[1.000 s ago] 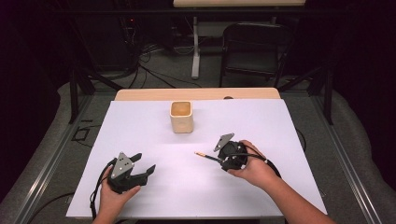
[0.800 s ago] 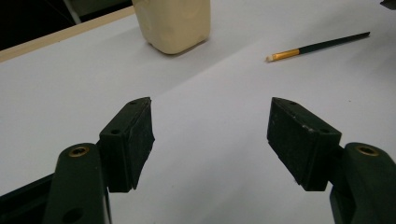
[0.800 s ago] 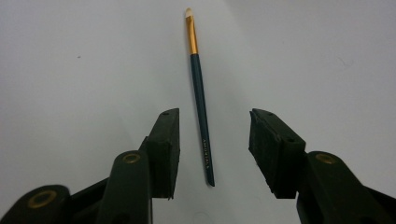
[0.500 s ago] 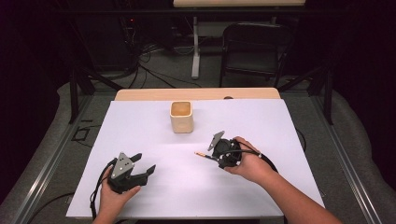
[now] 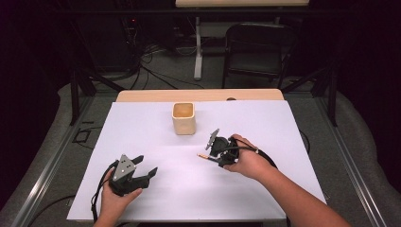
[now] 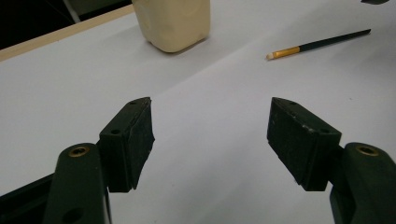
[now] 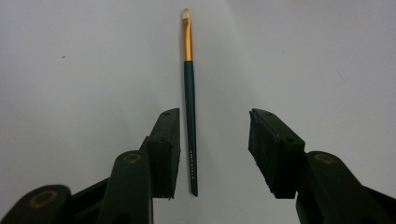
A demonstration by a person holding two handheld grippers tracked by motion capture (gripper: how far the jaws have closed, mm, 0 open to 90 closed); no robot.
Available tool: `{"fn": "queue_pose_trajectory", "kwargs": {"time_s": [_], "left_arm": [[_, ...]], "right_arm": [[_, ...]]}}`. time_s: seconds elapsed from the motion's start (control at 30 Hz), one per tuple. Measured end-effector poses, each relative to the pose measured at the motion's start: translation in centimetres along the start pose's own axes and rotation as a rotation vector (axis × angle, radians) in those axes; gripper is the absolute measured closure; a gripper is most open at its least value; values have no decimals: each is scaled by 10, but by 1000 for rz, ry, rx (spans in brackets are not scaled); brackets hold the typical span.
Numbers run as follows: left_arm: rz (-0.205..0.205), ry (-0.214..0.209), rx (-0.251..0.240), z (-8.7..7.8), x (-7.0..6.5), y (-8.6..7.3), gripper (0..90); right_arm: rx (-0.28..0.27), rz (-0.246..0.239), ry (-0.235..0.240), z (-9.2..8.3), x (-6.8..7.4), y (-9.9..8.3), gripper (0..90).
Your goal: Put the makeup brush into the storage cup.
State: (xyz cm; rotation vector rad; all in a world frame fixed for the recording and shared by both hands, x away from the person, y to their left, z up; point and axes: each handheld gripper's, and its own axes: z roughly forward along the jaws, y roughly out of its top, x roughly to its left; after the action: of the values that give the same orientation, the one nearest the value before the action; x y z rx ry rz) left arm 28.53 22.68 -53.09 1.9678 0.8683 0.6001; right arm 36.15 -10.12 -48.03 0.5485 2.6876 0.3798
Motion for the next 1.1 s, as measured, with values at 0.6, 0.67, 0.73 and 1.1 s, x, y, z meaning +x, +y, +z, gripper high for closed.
{"fn": "queue_pose_trajectory", "kwargs": {"time_s": [0.6,0.67,0.73,1.1], "left_arm": [[7,0,7,1,0,0,316],[7,0,7,1,0,0,317],[7,0,7,1,0,0,317],[9,0,8,1,0,0,316]], "right_arm": [[45,-44,18,13,0,16,563],[56,-47,17,16,0,18,563],[63,-42,20,19,1,20,564],[83,-68,17,24,-1,32,567]]}}
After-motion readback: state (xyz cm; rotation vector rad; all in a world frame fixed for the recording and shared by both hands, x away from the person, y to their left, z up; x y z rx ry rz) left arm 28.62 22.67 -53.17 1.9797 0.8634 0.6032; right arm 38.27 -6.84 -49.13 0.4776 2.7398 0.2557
